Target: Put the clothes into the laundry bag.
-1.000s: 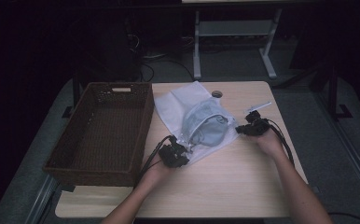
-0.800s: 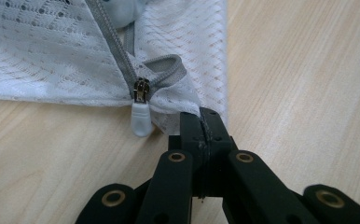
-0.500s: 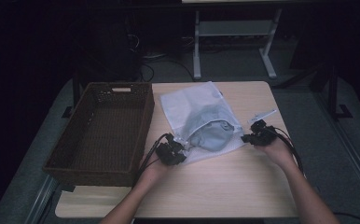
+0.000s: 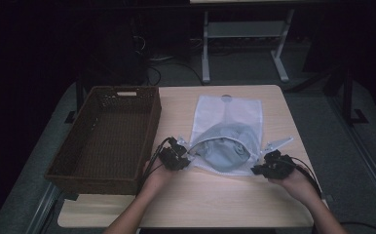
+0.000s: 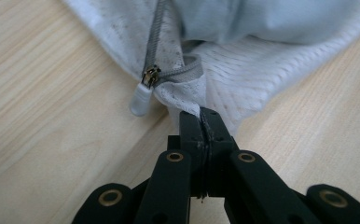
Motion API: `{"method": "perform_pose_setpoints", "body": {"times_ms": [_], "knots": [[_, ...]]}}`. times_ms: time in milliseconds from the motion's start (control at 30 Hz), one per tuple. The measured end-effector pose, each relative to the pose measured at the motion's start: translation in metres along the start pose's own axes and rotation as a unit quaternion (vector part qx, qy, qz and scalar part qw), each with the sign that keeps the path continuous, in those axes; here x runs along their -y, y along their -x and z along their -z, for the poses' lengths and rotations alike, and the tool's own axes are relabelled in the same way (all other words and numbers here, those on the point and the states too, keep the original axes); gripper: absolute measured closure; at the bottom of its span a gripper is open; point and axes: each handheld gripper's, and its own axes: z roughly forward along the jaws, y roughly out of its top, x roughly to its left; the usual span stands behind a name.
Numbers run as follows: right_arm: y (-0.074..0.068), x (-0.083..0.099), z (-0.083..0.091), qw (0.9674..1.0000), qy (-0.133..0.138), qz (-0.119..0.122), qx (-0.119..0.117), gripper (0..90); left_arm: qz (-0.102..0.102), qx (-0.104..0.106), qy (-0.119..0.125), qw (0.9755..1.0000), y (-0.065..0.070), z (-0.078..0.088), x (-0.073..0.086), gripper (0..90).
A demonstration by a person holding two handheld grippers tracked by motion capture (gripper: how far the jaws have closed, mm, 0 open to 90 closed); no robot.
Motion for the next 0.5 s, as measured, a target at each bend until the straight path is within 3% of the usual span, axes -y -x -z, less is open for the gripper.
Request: {"method": "perform_pose_setpoints", "body": {"times_ms": [67, 200, 500], "knots": [[-0.007, 0.005, 0.000, 1.0000, 0.000, 0.003, -0.007, 88.3, 0.000, -0.004, 0.002, 1.0000, -0.001, 0.000, 0.000, 87.1], [-0.015, 0.008, -0.003, 0.9998, -0.006, 0.013, -0.013, 88.3, -0.001, -0.016, 0.014, 0.9998, 0.003, 0.007, -0.002, 72.2], [-0.019, 0.006, -0.007, 0.9996, -0.004, 0.017, -0.022, 88.3, -0.002, -0.022, 0.071, 0.9972, 0.012, 0.048, -0.017, 54.5]]}}
